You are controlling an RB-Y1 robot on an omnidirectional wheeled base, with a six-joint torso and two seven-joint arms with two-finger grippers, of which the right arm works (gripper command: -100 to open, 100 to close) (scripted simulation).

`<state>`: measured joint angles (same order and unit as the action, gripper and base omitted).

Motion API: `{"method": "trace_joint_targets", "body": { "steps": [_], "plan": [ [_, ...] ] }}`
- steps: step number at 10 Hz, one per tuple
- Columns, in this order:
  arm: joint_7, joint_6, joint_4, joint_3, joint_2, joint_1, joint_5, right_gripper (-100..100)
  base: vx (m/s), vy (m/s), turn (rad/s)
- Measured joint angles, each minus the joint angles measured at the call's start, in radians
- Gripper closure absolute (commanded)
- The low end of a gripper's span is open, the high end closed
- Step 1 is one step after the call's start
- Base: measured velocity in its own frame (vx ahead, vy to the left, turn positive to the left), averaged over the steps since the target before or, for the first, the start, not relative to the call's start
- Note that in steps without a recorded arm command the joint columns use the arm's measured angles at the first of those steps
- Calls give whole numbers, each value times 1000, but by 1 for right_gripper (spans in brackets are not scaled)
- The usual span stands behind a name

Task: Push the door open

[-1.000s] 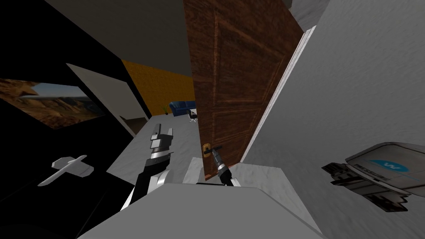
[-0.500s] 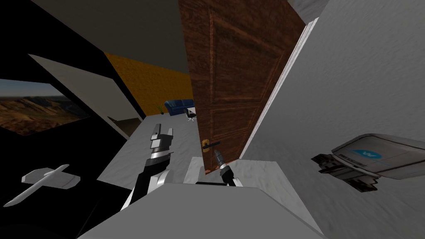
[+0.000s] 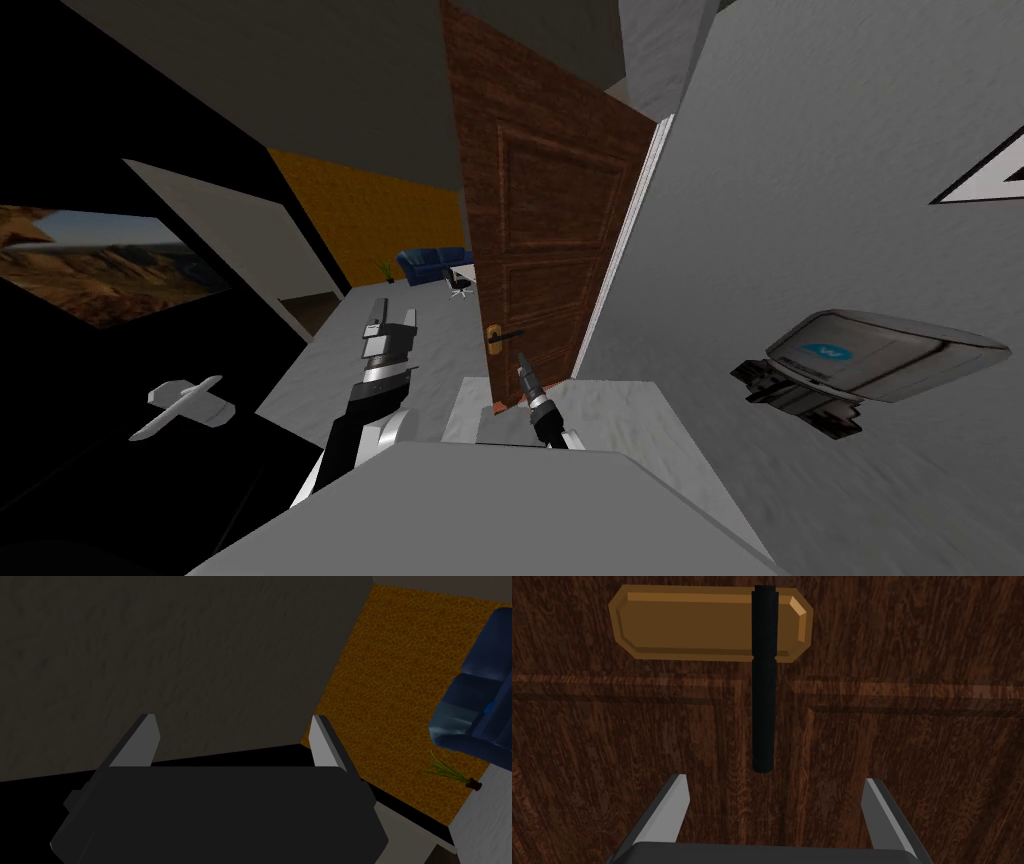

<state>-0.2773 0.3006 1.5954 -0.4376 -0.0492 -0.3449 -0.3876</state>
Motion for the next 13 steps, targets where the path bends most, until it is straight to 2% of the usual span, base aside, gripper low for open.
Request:
{"method": "trace_joint_targets", "body": {
  "steps": [4,7,8,13],
  "plan": [
    [8,-1,-18,10,2,22,5,-100,184,94,16],
    [14,-3,-34,19,22,43,10,-100,142,68,12],
    [15,-3,-35,19,23,44,10,100,-6,-3,-3],
    [14,-4,-36,19,22,43,10,100,-12,-7,1]
  ]
}}
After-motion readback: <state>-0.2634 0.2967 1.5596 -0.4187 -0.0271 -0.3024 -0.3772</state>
